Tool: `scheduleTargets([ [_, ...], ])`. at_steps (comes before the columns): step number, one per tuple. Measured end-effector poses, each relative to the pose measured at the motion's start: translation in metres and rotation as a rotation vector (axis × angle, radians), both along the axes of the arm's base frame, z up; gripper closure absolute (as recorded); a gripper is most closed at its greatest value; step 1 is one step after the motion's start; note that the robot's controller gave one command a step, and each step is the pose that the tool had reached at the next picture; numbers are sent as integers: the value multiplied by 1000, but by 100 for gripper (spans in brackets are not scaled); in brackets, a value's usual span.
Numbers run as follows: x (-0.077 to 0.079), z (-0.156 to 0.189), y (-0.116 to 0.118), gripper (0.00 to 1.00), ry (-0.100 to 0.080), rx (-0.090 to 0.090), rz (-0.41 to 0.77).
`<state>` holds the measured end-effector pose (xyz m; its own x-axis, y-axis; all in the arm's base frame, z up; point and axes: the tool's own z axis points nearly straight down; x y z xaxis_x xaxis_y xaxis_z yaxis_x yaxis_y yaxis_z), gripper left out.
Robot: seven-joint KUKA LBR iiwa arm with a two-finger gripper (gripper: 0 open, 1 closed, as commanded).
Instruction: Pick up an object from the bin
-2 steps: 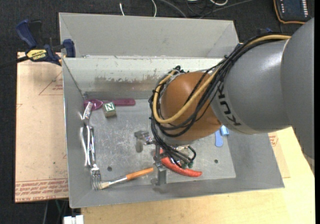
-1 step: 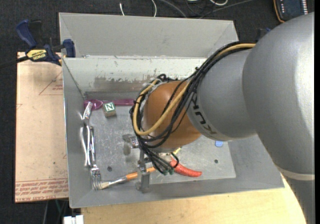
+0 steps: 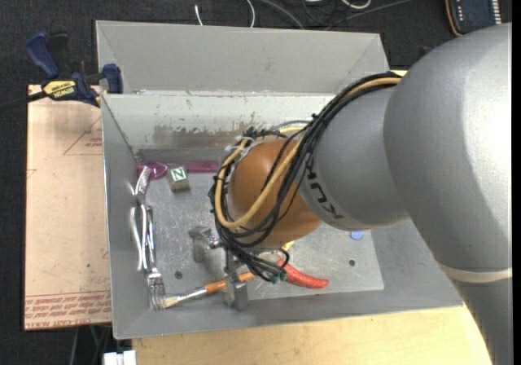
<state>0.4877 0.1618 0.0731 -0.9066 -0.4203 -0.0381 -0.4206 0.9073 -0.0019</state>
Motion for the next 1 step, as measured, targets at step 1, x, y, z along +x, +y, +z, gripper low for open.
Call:
scheduleTargets([
  [1,-6,-3,-43,100,11,4,-243],
])
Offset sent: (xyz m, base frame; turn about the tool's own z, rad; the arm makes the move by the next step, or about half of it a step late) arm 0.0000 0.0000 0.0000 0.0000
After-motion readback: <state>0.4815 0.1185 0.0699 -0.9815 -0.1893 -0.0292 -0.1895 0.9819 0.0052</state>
